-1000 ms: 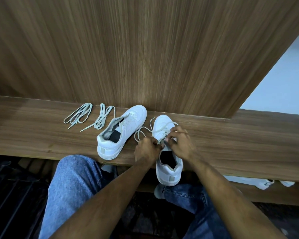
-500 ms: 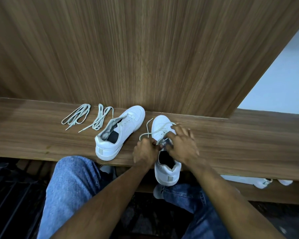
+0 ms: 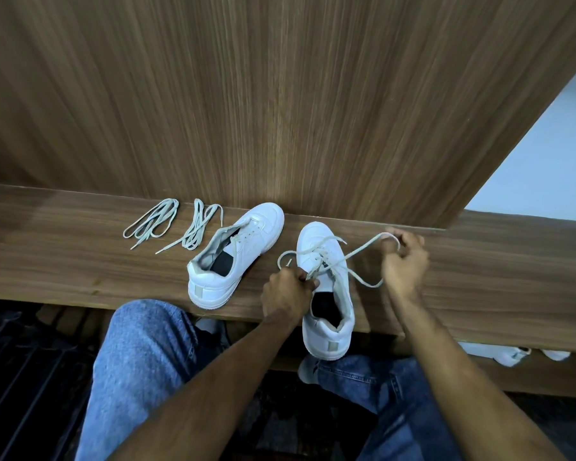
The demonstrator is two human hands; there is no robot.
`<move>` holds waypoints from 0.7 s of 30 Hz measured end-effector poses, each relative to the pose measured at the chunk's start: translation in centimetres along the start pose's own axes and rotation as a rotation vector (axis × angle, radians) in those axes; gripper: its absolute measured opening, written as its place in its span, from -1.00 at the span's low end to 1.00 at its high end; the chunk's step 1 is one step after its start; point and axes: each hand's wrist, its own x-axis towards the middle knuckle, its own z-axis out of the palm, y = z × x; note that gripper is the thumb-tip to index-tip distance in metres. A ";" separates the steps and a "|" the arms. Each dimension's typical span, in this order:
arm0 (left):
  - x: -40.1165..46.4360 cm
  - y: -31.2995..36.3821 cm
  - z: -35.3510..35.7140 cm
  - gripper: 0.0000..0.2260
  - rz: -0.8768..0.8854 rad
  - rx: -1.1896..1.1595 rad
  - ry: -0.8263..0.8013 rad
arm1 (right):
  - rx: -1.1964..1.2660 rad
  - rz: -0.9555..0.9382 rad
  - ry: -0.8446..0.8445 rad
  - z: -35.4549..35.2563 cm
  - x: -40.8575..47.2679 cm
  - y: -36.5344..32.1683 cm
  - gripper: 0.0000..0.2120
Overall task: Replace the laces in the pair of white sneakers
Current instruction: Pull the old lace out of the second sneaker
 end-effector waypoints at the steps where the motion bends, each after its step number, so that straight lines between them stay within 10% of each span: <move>1: 0.0 0.0 0.0 -0.71 0.003 0.004 0.001 | -0.144 -0.059 -0.092 0.0 -0.3 0.3 -0.72; 7: -0.3 0.1 -0.3 -0.70 0.001 0.048 0.005 | -0.799 -0.492 -0.686 2.6 -3.5 0.9 -0.65; 13: -0.4 0.1 -0.4 -0.73 -0.017 -0.001 0.017 | -0.606 -0.476 -0.603 3.2 -3.3 2.0 -0.84; 17: -0.6 0.3 -0.5 -0.73 -0.024 -0.015 0.017 | 0.034 -0.139 -0.292 1.9 -1.8 0.5 -0.78; 21: -0.7 0.4 -0.6 -0.74 -0.028 -0.015 0.015 | 0.057 -0.083 -0.061 0.4 -0.3 -0.8 -0.86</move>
